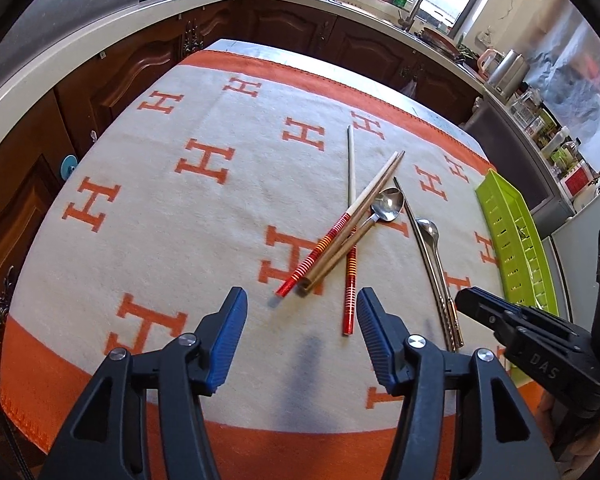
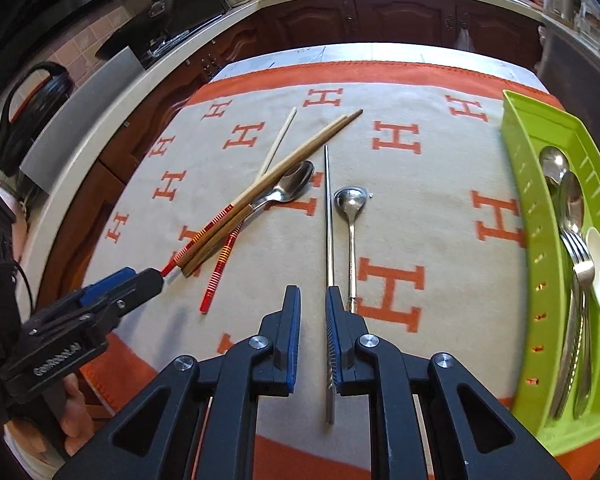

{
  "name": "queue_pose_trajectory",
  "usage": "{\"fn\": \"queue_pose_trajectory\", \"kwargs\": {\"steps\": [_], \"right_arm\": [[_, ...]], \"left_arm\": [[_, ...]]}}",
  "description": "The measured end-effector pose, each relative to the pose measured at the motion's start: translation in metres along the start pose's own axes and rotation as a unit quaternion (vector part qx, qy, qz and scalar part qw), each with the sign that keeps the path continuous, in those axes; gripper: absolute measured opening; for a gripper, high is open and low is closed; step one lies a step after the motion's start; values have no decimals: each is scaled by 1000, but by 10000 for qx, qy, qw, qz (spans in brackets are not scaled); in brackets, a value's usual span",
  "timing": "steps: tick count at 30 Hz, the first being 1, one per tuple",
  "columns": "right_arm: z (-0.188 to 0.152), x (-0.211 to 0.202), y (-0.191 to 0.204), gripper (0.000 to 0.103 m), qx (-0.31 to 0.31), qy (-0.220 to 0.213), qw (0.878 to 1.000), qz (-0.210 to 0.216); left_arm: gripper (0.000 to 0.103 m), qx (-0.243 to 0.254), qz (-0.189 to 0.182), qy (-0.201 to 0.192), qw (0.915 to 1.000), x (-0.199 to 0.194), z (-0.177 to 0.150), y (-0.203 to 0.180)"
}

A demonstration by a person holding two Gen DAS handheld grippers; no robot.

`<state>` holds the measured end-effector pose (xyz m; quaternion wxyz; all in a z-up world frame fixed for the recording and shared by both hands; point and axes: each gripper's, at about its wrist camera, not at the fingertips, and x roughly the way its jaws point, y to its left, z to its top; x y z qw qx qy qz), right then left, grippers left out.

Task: Organize utensils
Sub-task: 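Move the right gripper to the long steel chopstick and close on it, then carry the steel chopstick into the tray with the right gripper while the left gripper grasps a red-striped chopstick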

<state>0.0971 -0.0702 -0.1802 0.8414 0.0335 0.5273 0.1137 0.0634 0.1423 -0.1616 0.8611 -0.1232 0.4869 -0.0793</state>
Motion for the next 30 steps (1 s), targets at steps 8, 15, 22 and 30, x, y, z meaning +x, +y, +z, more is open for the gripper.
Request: {"fn": "queue_pose_trajectory", "kwargs": {"steps": [8, 15, 22, 30], "right_arm": [[6, 25, 6, 13, -329, -131, 9992, -161], [11, 40, 11, 13, -620, -154, 9973, -353], [12, 46, 7, 13, -739, -176, 9967, -285], [3, 47, 11, 13, -1043, -312, 9935, -319]], "left_arm": [[55, 67, -88, 1, 9999, 6, 3, 3], [55, 377, -430, 342, 9978, 16, 27, -1], [55, 836, -664, 612, 9924, 30, 61, -11], [49, 831, -865, 999, 9877, 55, 82, -8]]}}
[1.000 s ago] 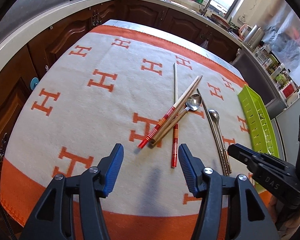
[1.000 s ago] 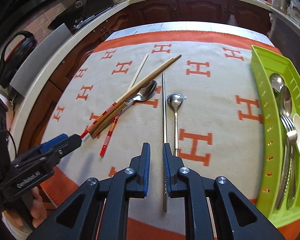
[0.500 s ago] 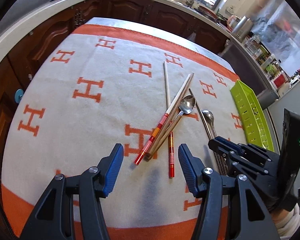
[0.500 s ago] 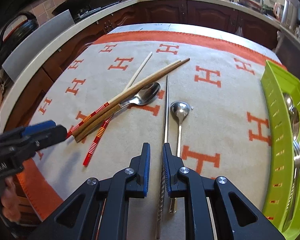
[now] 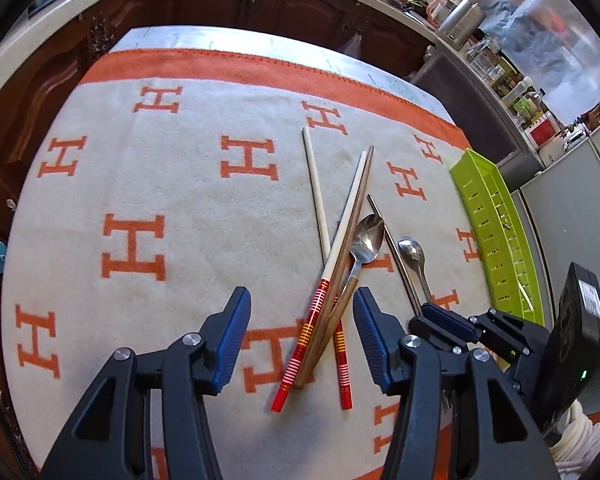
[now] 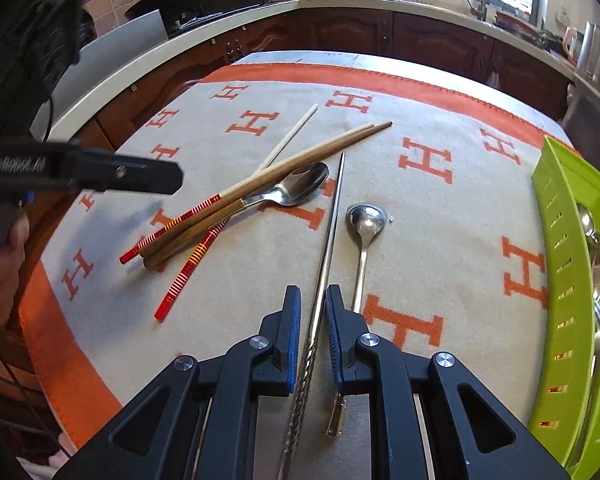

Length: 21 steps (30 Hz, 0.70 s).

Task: Organize utensils
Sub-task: 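Carry the steel chopstick into the tray with the right gripper while the left gripper grasps a red-striped chopstick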

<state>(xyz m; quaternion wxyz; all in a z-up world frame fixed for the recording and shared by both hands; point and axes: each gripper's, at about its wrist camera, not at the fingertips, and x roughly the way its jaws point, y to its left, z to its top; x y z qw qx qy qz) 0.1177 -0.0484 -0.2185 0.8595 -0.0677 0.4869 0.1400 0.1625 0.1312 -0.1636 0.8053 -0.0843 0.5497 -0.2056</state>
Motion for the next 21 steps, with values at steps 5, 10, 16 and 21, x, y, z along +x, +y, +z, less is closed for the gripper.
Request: {"fn": "queue_pose_trajectory", "kwargs": {"steps": [5, 10, 16, 21], "right_arm": [[-5, -1, 11, 7, -290, -170, 9988, -354], [-5, -7, -2, 5, 272, -125, 9993, -205], [-5, -33, -41, 5, 1341, -314, 9898, 352], [-4, -66, -68, 5, 1833, -674, 9794, 515]], "left_arm": [[49, 55, -341, 154, 9993, 6, 5, 3], [49, 87, -555, 346, 9978, 12, 8, 5], [43, 164, -674, 530, 9962, 17, 10, 6], [34, 279, -603, 734, 9951, 32, 15, -1]]}}
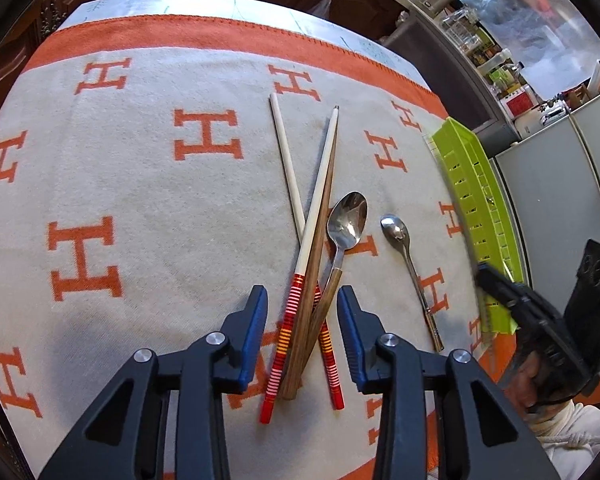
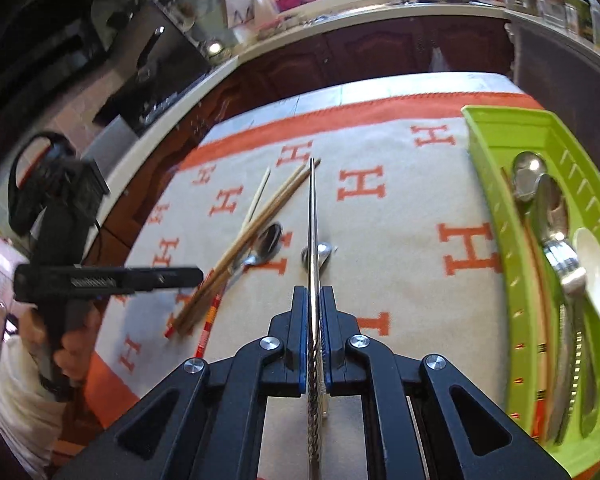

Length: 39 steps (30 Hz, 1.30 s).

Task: Organize utensils
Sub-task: 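Carry the steel chopstick into the tray with the right gripper while the left gripper grasps a red-striped chopstick, then carry the red-striped chopstick with the left gripper and drop it into the tray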

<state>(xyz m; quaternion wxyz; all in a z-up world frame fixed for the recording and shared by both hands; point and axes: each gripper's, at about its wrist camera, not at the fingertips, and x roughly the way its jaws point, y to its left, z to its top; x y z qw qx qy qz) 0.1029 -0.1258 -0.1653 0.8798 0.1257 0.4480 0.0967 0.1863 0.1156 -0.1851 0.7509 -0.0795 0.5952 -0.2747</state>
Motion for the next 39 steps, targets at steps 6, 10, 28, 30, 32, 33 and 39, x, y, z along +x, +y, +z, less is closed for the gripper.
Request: {"fn": "queue_pose_trajectory", "kwargs": {"steps": [6, 10, 28, 30, 32, 33, 39], "right_arm": [[16, -45, -27, 5, 294, -501, 9981, -227], [21, -75, -50, 5, 451, -774, 9947, -497], [8, -110, -122, 5, 899, -882, 9779, -1668], [5, -107, -126, 5, 874, -757, 9763, -1827], [3, -102, -129, 5, 922, -625, 9757, -1885], [2, -98, -133, 6, 982, -517, 9760, -1876], [-9, -89, -146, 8, 1262, -247, 9792, -1567]], "left_arm": [[33, 34, 103, 93, 9999, 11, 8, -3], [33, 101, 162, 110, 9998, 14, 13, -8], [4, -246, 1095, -627, 9917, 3, -2, -25], [4, -303, 1104, -753, 9906, -6, -5, -25], [4, -375, 1039, -856, 9902, -15, -8, -26], [4, -398, 1033, -919, 9896, -19, -9, -27], [4, -357, 872, -1153, 9889, -40, -17, -45]]}}
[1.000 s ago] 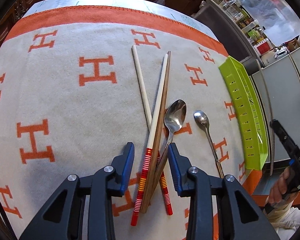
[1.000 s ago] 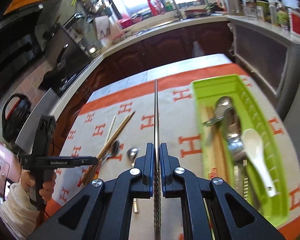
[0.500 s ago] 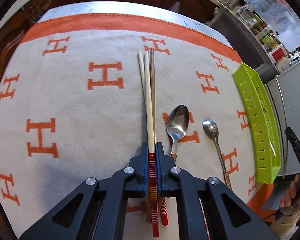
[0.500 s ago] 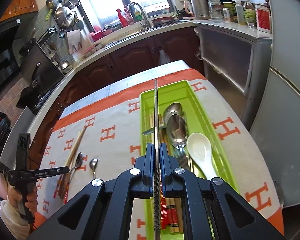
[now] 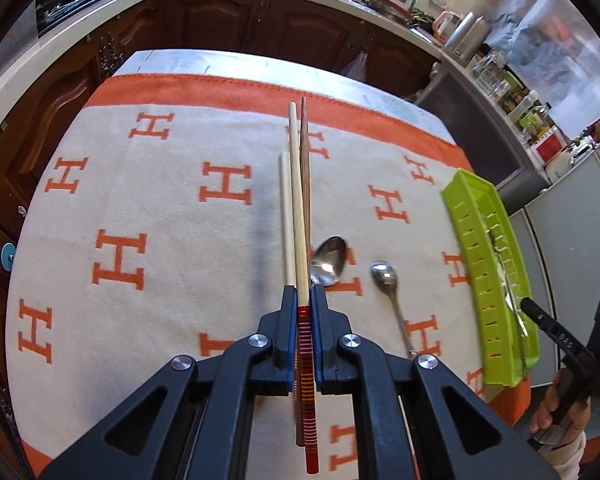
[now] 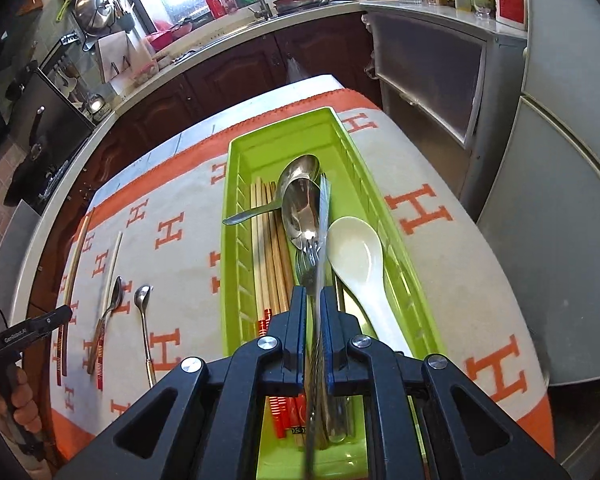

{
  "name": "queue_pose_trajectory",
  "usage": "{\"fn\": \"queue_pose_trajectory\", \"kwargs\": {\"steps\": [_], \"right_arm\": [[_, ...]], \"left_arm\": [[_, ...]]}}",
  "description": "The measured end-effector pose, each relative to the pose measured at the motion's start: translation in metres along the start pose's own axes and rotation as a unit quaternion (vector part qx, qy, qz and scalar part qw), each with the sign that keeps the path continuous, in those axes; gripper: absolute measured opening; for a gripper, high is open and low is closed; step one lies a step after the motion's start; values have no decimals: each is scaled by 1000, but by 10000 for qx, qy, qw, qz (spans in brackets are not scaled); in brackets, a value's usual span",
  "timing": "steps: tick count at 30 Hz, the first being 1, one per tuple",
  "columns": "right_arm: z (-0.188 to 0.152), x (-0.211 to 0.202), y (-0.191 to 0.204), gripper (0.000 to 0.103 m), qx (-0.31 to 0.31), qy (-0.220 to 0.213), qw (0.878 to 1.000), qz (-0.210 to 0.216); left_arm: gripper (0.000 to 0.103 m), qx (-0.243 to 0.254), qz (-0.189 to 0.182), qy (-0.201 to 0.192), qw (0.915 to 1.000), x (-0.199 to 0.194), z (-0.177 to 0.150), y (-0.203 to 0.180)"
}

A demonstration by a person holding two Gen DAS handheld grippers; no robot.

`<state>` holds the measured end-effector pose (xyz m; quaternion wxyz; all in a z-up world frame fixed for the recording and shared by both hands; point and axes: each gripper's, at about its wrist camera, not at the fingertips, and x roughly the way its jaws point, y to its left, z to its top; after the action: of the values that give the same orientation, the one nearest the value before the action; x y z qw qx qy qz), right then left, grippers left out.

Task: Organize utensils
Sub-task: 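Carry the red-striped chopstick with the left gripper and drop it into the tray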

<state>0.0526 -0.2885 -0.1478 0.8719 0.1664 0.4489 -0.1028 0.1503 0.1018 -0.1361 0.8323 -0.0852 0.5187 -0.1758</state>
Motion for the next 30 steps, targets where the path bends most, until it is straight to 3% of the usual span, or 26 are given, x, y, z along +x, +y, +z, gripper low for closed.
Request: {"fn": "queue_pose_trajectory", "kwargs": {"steps": [13, 30], "right_arm": [[-7, -27, -11, 9, 40, -194, 9995, 256], [-31, -63, -16, 9, 99, -119, 9958, 905]], "left_arm": [[4, 472, -681, -71, 9965, -27, -15, -91], [4, 761, -804, 135, 9938, -20, -38, -161]]}}
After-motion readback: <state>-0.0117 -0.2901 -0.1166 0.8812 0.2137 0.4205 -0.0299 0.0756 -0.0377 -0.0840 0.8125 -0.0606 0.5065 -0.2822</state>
